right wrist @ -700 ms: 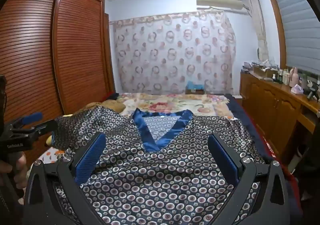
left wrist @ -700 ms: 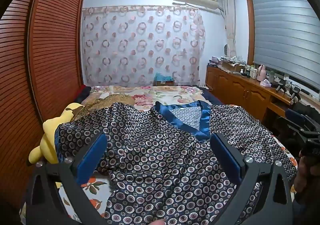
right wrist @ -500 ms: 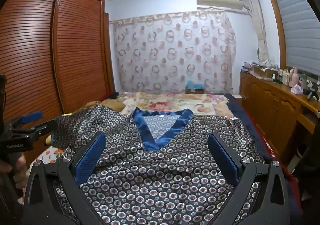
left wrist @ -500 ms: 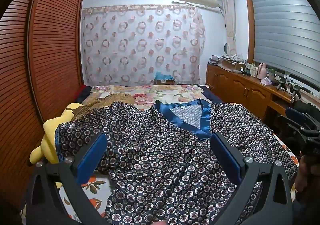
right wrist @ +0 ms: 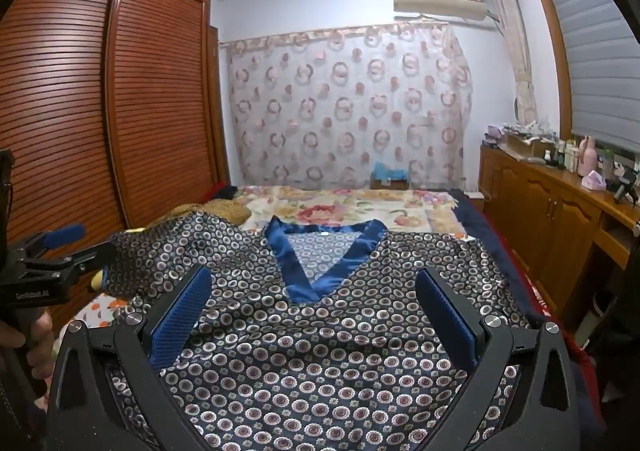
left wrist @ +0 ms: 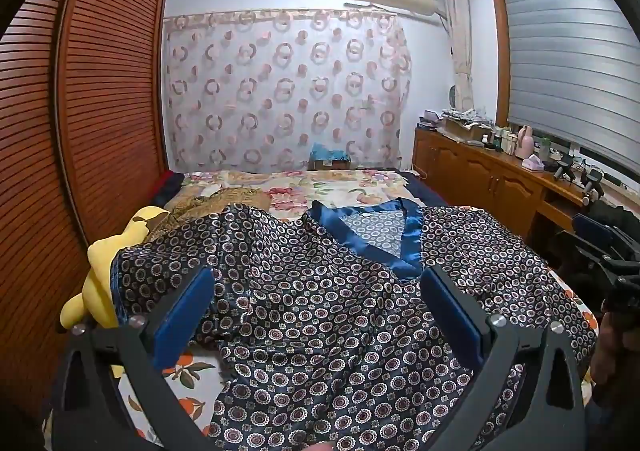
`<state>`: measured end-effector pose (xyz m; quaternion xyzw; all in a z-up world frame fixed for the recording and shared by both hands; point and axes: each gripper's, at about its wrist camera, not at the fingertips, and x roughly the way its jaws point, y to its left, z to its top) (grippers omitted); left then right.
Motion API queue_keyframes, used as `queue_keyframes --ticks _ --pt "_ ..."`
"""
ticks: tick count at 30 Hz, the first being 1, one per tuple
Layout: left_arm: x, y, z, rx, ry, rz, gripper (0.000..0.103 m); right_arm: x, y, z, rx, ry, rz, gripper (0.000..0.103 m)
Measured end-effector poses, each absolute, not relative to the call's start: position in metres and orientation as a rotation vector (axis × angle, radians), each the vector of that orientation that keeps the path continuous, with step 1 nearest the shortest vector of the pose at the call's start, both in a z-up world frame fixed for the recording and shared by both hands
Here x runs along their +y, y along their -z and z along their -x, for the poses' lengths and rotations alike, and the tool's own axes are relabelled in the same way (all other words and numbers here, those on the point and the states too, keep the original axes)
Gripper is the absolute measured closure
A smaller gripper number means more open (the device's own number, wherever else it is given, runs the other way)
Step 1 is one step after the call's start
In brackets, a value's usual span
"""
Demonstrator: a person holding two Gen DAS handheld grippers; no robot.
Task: Fold small clothes
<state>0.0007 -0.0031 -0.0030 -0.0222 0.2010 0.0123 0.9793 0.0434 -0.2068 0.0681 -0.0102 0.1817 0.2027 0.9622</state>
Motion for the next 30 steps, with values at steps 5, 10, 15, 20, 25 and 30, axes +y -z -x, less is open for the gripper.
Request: queue_keyframes --ticks 5,10,15,20,25,30 --pt "-0.0023 0.0049 -0.0022 0.404 -0.025 0.043 0.000 -0.2067 -0.0685 -0.0431 0.367 -0.411 0.021 0.000" --pt "-0.0022 0.0044 -0.0021 0.404 -0.026 0.044 0.000 -0.2066 -0.0686 -0.0430 0.368 -0.411 0.022 0.000" --pt "-0.0022 0.0042 -0.0021 0.405 -0.025 0.043 0.000 -0.2065 -0.0687 -0.0430 0.367 -0.411 0.022 0.000" --pt "-0.0019 0.0044 -0.0025 0.405 -0.025 0.043 0.000 -0.2069 -0.0688 -0.0428 0.368 -0.412 0.022 0.000" --pt "-0.0022 0.0043 -0.0026 0.405 -0.026 0.040 0.000 -0.2072 -0.0684 -0.0426 0.367 -0.412 0.022 0.000" --pt "-0.0009 0.0054 -0.0025 0.401 -0.027 0.036 0.000 -0.2077 -0.0684 -0.0425 0.367 -0.412 0.022 0.000"
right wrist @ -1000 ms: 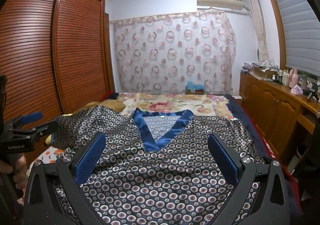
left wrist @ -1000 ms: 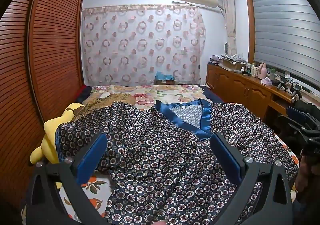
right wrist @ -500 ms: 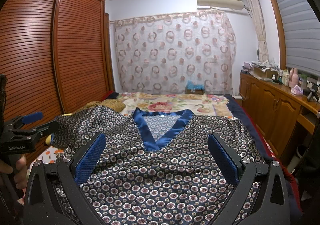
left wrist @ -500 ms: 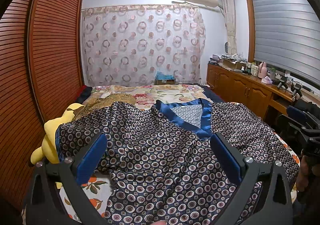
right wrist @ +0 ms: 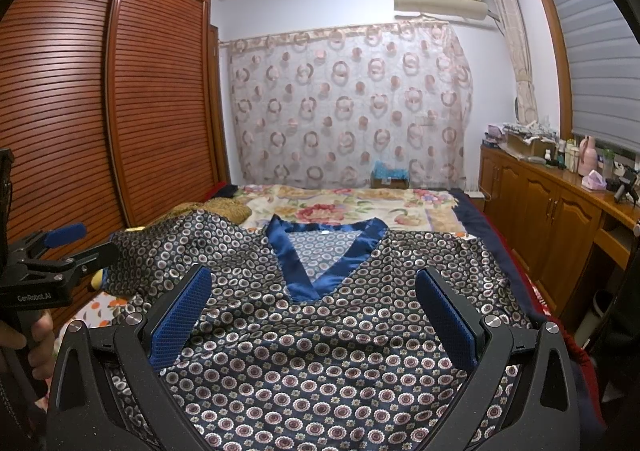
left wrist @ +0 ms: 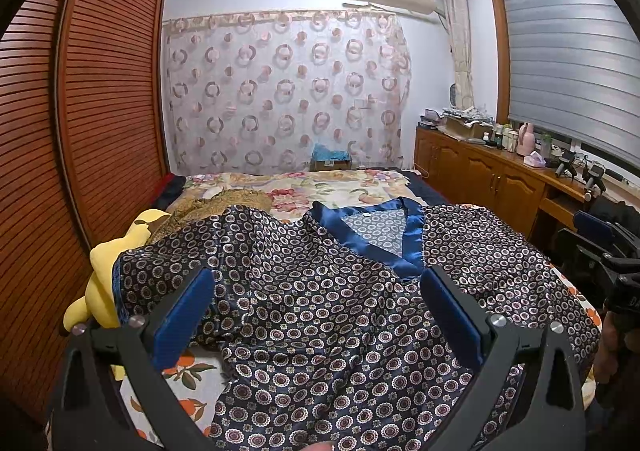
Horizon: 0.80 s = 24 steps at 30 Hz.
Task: Fold small clothes
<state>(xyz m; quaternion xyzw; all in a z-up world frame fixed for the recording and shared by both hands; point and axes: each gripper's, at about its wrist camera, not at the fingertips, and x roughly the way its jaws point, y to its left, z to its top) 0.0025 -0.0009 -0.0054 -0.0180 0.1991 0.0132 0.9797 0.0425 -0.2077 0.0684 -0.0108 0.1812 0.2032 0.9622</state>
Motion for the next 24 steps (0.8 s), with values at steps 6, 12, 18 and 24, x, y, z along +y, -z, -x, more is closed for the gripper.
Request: queue_keyframes --ticks 6,12,18,24 --pt "-0.0023 0.0053 -0.0021 0.401 -0.028 0.034 0.000 -0.2061 -0.0684 -0.0425 0.367 -0.411 0.022 0.000" --pt "-0.0022 0.0056 -0.0022 0.401 -0.028 0.033 0.000 -0.2059 -0.0681 -0.0426 0.366 -0.412 0.022 0.000" --pt "-0.0032 0.0054 -0.0021 0.401 -0.029 0.032 0.000 -0.2058 -0.0679 -0.0427 0.365 -0.412 0.021 0.000" --pt "-0.0038 0.0054 -0.0022 0.400 -0.029 0.031 0.000 -0.2056 -0.0681 -0.0427 0.365 -0.412 0.022 0.000"
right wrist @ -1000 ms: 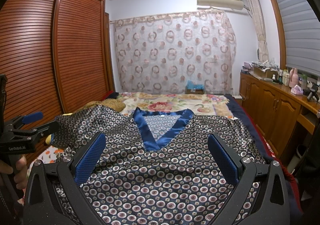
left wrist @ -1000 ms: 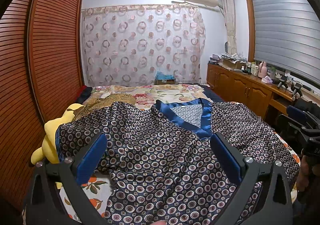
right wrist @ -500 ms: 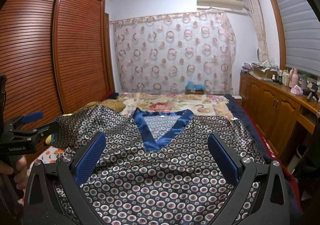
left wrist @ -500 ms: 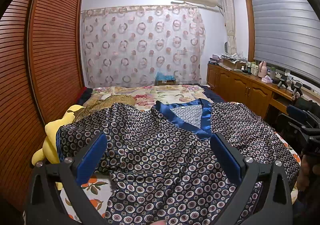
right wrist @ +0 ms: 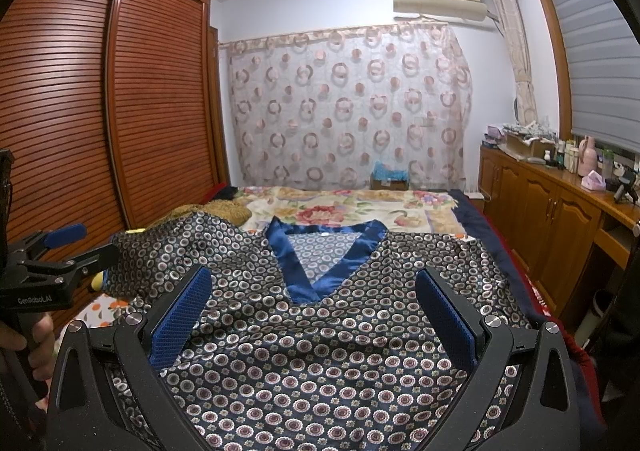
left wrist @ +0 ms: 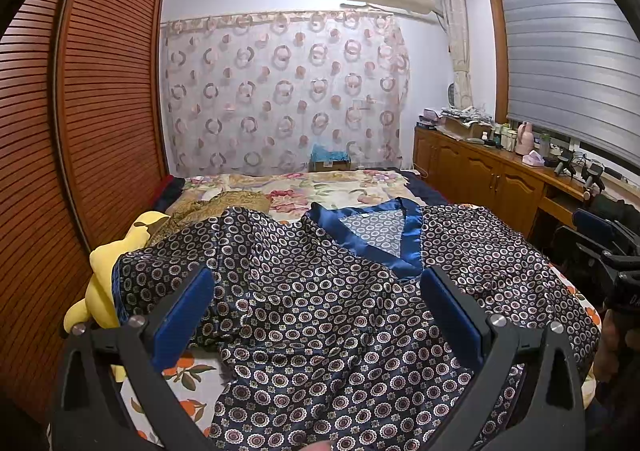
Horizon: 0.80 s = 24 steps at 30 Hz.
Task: Fold small clothes
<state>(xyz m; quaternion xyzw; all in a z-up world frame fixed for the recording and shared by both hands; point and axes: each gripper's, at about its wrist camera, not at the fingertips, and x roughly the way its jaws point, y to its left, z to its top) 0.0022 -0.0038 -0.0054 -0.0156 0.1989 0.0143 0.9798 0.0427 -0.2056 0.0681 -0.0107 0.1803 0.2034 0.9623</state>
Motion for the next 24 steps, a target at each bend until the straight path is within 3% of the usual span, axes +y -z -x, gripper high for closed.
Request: queue_keyframes --ticks 24 --pt "0.019 0.024 -0.009 0.436 -0.075 0.004 0.000 -0.197 -0.060 -0.050 0.393 -0.465 0.020 0.000"
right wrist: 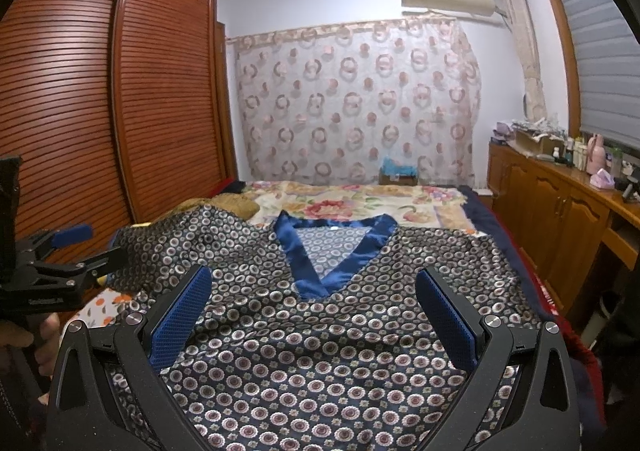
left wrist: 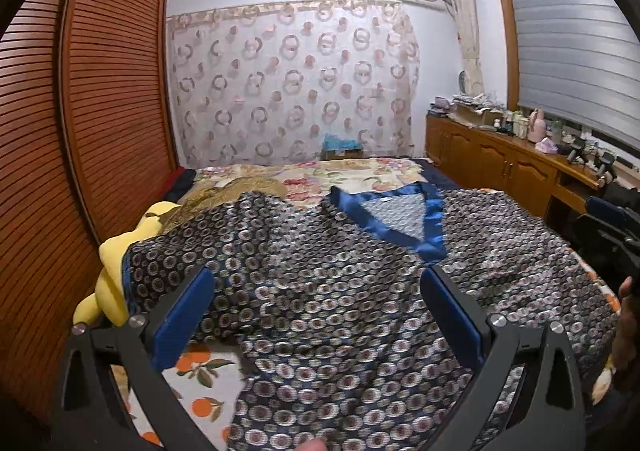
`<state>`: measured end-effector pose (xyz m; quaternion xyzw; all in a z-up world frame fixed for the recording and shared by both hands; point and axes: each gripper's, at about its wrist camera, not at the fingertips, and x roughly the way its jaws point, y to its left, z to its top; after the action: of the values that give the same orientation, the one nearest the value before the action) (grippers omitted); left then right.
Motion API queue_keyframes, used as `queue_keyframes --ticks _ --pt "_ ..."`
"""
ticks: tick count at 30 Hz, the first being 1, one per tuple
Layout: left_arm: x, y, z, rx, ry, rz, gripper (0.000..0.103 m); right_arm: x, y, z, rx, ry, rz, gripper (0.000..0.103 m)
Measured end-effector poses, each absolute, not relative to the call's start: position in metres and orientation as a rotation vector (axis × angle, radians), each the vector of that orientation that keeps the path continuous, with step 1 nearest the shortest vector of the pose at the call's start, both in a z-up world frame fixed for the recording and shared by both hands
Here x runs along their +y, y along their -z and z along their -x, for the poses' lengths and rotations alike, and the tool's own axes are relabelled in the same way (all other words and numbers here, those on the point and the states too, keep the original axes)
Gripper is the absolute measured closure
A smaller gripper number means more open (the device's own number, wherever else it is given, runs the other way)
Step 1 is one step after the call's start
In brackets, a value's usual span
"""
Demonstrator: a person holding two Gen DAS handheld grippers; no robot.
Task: Fold small clothes
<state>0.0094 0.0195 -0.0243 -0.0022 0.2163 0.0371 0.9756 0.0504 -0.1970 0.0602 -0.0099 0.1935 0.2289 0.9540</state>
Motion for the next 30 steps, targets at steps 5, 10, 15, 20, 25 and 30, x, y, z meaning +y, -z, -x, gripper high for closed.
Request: queue_keyframes --ticks 5,10,15,20,25,30 --pt "0.041 0.036 -0.014 0.451 -0.106 0.007 0.000 -0.187 -0.050 -0.057 0.412 -0.503 0.038 0.000" --pt "0.065 0.050 -0.019 0.512 -0.098 0.018 0.000 -0.175 -0.040 -0.065 0.438 -0.543 0.058 0.000" --pt "0.100 0.059 -0.023 0.564 -0.104 0.039 0.000 -0.162 -0.030 -0.076 0.465 -0.579 0.078 0.000" --pt "0.136 0.068 -0.025 0.599 -0.081 0.072 0.000 -0.145 -0.020 -0.088 0.512 -0.618 0.102 0.000" --pt "0.170 0.081 -0.032 0.649 -0.062 0.121 0.001 -0.128 -0.008 -0.094 0.553 -0.653 0.124 0.000" --pt "0.204 0.097 -0.044 0.711 -0.083 0.178 0.016 -0.112 0.001 -0.099 0.590 -0.697 0.178 0.000"
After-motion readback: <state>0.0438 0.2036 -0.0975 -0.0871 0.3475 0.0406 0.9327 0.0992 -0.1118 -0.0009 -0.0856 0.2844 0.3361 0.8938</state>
